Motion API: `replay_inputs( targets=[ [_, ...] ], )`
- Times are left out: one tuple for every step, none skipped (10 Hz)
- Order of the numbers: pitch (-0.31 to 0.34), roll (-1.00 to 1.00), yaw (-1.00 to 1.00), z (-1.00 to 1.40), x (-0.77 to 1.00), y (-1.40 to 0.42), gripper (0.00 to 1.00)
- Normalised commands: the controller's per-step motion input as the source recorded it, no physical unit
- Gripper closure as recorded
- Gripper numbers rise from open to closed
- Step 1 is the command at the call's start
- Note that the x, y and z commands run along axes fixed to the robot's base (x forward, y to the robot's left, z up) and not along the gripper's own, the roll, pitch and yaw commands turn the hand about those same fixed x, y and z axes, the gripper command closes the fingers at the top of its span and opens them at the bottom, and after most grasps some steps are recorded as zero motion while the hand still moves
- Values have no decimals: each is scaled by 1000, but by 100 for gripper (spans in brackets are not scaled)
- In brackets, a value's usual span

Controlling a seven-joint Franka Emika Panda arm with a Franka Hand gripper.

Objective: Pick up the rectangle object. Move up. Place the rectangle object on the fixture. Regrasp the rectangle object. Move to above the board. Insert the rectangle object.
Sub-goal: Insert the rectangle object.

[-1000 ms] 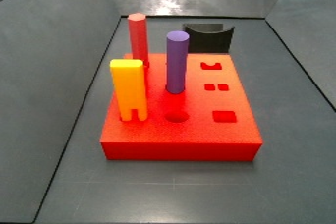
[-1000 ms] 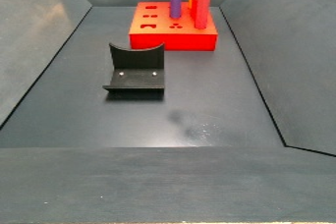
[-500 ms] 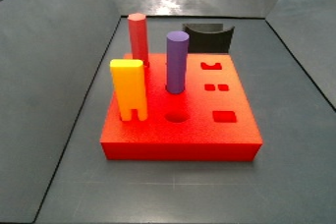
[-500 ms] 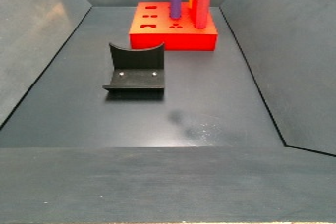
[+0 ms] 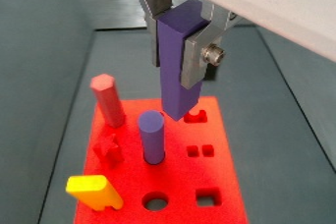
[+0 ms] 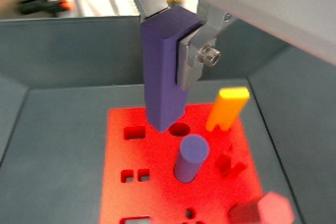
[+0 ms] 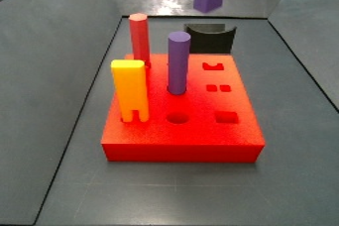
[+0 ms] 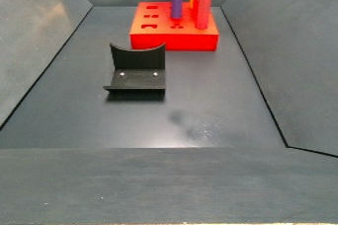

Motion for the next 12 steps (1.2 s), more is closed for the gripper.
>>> replay_inputs(
  targets=[
    [-57, 36, -1000, -397, 54, -29, 100],
    [-43, 1, -1000, -414, 34, -17, 100],
    [-43, 0, -1000, -429, 31, -17, 100],
    [-29, 7, -940, -451, 151, -40, 100],
    [-19, 24, -831, -463, 271, -74, 100],
    [-16, 53, -629, -494, 491, -126, 100],
    [-19, 71, -503, -586, 611, -186, 100],
    [-24, 71, -443, -654, 660, -226, 100],
    [-31, 67, -446, -671, 651, -251, 100],
    [-20, 54, -486, -660, 583, -283, 100],
    [-17, 4, -400, -623, 537, -437, 100],
    [0, 0, -269, -557, 520, -571, 100]
  ],
)
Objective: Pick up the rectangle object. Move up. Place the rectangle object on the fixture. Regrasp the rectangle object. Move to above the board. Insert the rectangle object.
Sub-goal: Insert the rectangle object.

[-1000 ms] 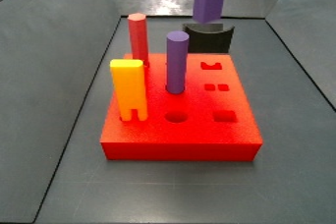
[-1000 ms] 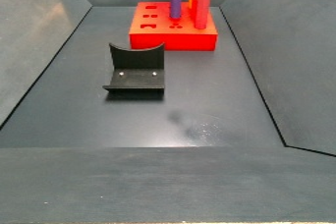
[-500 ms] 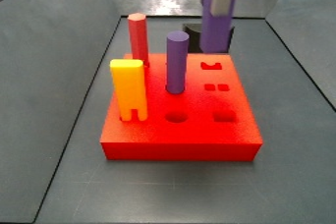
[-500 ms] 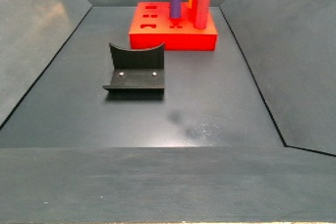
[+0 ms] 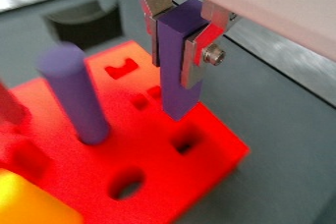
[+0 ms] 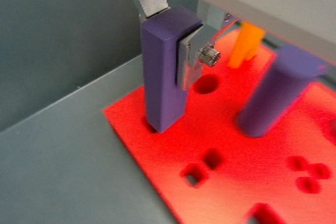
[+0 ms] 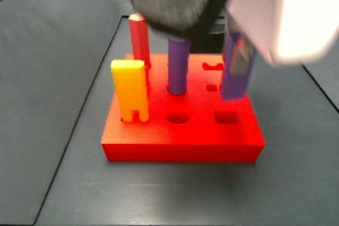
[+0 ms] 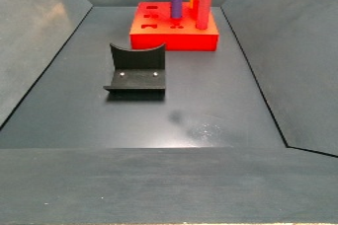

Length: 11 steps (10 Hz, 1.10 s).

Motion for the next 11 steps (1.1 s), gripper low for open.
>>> replay_inputs(
  targets=[
    [280, 87, -111, -357, 263, -646, 100],
    [481, 147, -11, -54, 77, -266, 100],
    [400, 100, -6, -154, 49, -111, 100],
    [244, 0, -134, -186, 0, 0, 100],
    [160, 0, -543, -123, -169, 37, 100],
    [93, 0, -600, -120, -251, 9, 100],
    [119, 0, -440, -120, -323, 40, 100],
    [136, 0, -391, -91, -291, 77, 100],
    [129, 0, -131, -103, -57, 177, 100],
    [119, 0, -37, -177, 231, 143, 100],
    [80, 0, -14, -220, 469, 57, 100]
  ],
)
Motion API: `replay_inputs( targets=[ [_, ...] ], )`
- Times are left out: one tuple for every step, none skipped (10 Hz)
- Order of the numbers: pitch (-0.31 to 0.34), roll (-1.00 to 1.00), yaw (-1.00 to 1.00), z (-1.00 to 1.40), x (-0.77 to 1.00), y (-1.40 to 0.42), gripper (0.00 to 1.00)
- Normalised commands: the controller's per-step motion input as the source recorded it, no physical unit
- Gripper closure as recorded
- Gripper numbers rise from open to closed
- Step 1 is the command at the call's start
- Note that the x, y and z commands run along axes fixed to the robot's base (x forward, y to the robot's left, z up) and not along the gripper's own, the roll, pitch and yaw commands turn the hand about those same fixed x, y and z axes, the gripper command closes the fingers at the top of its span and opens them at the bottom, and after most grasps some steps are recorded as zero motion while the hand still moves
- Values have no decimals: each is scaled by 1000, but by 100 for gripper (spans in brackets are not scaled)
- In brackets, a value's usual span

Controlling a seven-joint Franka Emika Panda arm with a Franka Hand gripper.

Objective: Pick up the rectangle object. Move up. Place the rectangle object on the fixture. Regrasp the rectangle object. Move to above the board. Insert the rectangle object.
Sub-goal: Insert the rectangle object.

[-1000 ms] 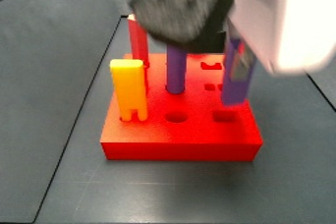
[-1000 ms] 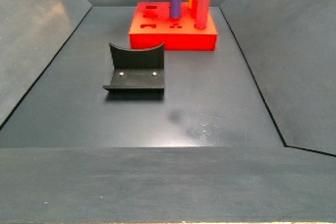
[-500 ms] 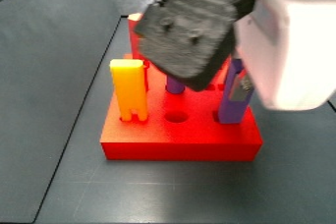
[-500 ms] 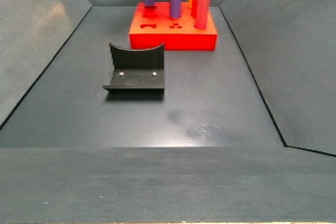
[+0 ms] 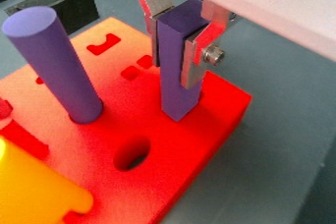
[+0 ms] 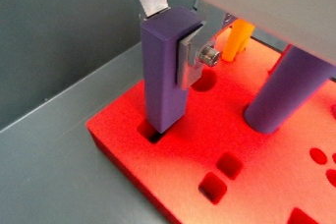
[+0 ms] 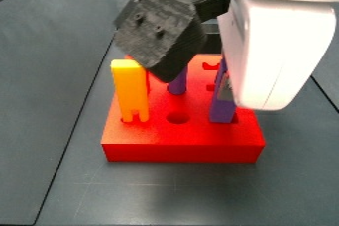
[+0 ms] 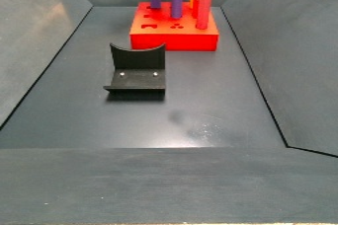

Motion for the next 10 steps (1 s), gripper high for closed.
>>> replay_inputs(
  targets=[
    [64, 0, 0, -237, 591, 0, 100],
    [0, 0, -117, -223, 340, -169, 100],
    [0, 0, -129, -274, 294, -223, 100],
    [-11, 0, -149, -357, 226, -200, 100],
    [-23, 0, -189, -360, 97, -91, 100],
    [-27, 0, -123, -194, 0, -29, 100],
    [-27, 0, -86, -209, -29, -14, 100],
    [0, 14, 0, -231, -71, -3, 100],
    [0, 0, 0, 0, -23, -40, 100],
    [0, 0, 0, 0, 0, 0, 100]
  ],
)
